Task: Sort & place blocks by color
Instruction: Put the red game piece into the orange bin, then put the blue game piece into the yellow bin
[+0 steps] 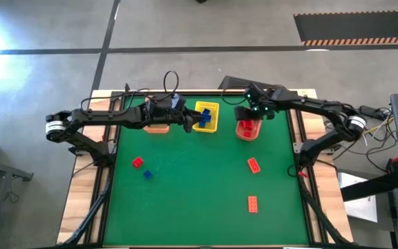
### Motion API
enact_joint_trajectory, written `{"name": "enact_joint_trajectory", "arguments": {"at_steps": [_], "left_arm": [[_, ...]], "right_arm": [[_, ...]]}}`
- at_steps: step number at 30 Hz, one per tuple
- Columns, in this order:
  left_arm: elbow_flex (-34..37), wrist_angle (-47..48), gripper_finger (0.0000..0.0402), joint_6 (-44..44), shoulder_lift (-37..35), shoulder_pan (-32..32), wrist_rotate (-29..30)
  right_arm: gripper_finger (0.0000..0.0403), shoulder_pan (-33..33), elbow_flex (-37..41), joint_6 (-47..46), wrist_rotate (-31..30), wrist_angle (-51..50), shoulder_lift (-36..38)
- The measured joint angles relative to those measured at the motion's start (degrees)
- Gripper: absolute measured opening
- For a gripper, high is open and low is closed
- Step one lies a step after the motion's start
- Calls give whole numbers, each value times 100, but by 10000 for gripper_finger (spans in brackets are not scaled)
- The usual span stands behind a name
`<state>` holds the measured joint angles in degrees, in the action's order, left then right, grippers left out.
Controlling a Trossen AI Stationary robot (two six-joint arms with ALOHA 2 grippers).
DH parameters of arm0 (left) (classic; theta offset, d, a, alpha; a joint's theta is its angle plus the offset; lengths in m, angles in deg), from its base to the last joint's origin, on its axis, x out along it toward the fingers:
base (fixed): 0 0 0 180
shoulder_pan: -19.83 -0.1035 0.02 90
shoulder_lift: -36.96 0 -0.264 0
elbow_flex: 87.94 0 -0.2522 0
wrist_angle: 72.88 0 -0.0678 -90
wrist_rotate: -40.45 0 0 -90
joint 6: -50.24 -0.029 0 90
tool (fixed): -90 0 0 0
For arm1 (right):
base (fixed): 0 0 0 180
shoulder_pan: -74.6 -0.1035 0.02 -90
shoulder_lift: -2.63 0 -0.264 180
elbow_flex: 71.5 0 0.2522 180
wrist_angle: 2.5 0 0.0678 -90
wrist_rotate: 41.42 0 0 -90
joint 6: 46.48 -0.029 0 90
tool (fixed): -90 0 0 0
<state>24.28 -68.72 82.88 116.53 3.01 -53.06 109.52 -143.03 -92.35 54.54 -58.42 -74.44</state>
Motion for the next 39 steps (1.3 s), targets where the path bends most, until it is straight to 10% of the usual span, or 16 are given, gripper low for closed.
{"name": "enact_joint_trajectory", "arguments": {"at_steps": [17, 39], "left_arm": [[0, 397, 167, 12, 0, -4, 13], [-4, 6361, 167, 459, -7, 515, -219]], "right_arm": [[230, 60, 2, 94, 51, 54, 80], [219, -16, 2, -168, -105, 73, 1168]]}}
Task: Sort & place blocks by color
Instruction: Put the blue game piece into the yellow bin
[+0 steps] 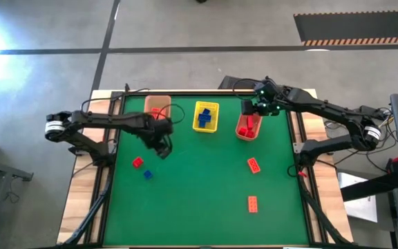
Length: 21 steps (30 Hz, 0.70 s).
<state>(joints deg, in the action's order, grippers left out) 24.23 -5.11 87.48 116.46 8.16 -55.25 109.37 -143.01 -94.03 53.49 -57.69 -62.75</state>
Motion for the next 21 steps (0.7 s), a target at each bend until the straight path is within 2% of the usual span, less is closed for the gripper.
{"name": "enact_joint_trajectory", "arguments": {"at_steps": [8, 14, 17, 21], "left_arm": [[1, 694, 167, 161, -2, 1218, -137], [8, 691, 169, 811, -4, 1852, -60], [39, 681, 188, 947, -4, 1925, -47], [168, 666, 235, 1053, -4, 1964, -19]], "right_arm": [[219, -2, 0, 11, -1, -1, 0], [219, -2, 0, 15, -2, 0, -4], [219, -2, 0, 15, -2, 0, -4], [219, -2, 0, 17, -2, 0, -4]]}}
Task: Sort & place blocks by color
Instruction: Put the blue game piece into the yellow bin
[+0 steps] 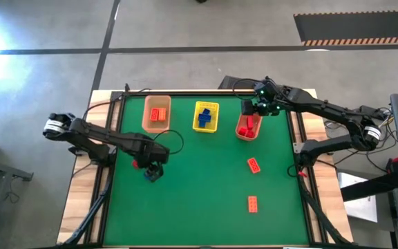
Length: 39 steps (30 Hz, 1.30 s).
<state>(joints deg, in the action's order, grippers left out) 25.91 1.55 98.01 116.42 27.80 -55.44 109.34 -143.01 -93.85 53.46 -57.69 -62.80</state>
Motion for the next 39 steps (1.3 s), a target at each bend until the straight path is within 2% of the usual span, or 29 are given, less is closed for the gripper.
{"name": "enact_joint_trajectory", "arguments": {"at_steps": [5, 17, 22, 26, 36, 39], "left_arm": [[238, -124, 279, -4, 0, 180, -11], [912, -1108, 279, 442, 0, 439, -85], [1196, -1595, 258, 482, 27, 442, -75], [1235, -1625, 234, 490, 119, 448, -13], [1186, -1580, 123, 422, 341, 441, 9], [1051, -1721, 121, 391, 220, 441, -63]], "right_arm": [[219, 0, 0, 0, 0, -2, 0], [219, 0, 0, -4, 0, -3, 0], [219, 0, 0, -11, 0, -4, 0], [219, 0, 0, -17, 2, -4, 0], [219, -1, 0, -11, 4, -17, 3], [219, -26, 2, -24, 2, -42, 84]]}}
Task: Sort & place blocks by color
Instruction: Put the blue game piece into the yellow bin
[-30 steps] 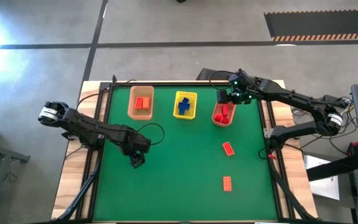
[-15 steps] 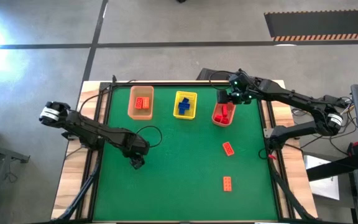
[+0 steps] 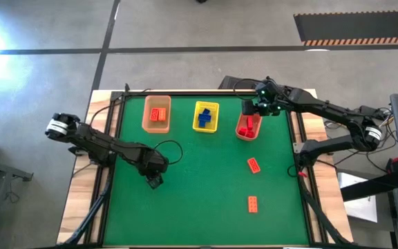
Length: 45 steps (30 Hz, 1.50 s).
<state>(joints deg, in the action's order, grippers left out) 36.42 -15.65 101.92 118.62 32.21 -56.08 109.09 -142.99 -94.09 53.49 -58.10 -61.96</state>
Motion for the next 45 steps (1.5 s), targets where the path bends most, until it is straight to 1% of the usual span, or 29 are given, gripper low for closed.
{"name": "enact_joint_trajectory", "arguments": {"at_steps": [3, 7, 9, 11, 13, 17, 19, 20, 21, 24, 28, 35, 38, 41, 45], "left_arm": [[-275, 40, 121, -309, -105, -63, 334], [-877, -22, 122, -1007, -113, -375, 1181], [-1123, -387, 125, -1538, -115, -621, 1572], [-1298, -1046, 126, -2180, -115, -898, 1793], [-1432, -1829, 127, -2739, -115, -1206, 1860], [-1346, -3916, 128, -3336, -51, -1805, 1899], [-1262, -4653, 129, -3532, 16, -2066, 1899], [-1260, -5052, 129, -3573, 89, -2188, 1897], [-1253, -5253, 129, -3570, 142, -2323, 1895], [-1276, -5565, 129, -3409, 429, -2613, 1895], [-1478, -5736, 130, -3272, 855, -2747, 1888], [-1657, -5629, 130, -2726, 1709, -2809, 1877], [-1697, -5626, 130, -2414, 1986, -2823, 1767], [-1749, -5615, 130, -2342, 2126, -2829, 1606], [-1772, -5660, 133, -2340, 2141, -2846, 1600]], "right_arm": [[219, -82, 0, -38, -26, 15, 174], [219, -197, 0, -39, -76, 21, 446], [219, -247, 0, -45, -169, 23, 581], [219, -284, 0, -114, -217, 23, 705], [219, -289, 0, -221, -252, 22, 806], [219, -289, 0, -234, -301, 26, 952], [219, -297, 0, -233, -350, 39, 987], [219, -298, 0, -232, -359, 44, 992], [219, -298, 0, -228, -359, 42, 996], [219, -300, 0, -200, -359, 46, 972], [219, -313, 0, -177, -380, 44, 931], [219, -337, 0, -120, -494, 39, 935], [219, -343, 0, -118, -496, 40, 935], [219, -350, 0, -118, -496, 36, 932], [219, -375, 0, -119, -499, 24, 935]]}}
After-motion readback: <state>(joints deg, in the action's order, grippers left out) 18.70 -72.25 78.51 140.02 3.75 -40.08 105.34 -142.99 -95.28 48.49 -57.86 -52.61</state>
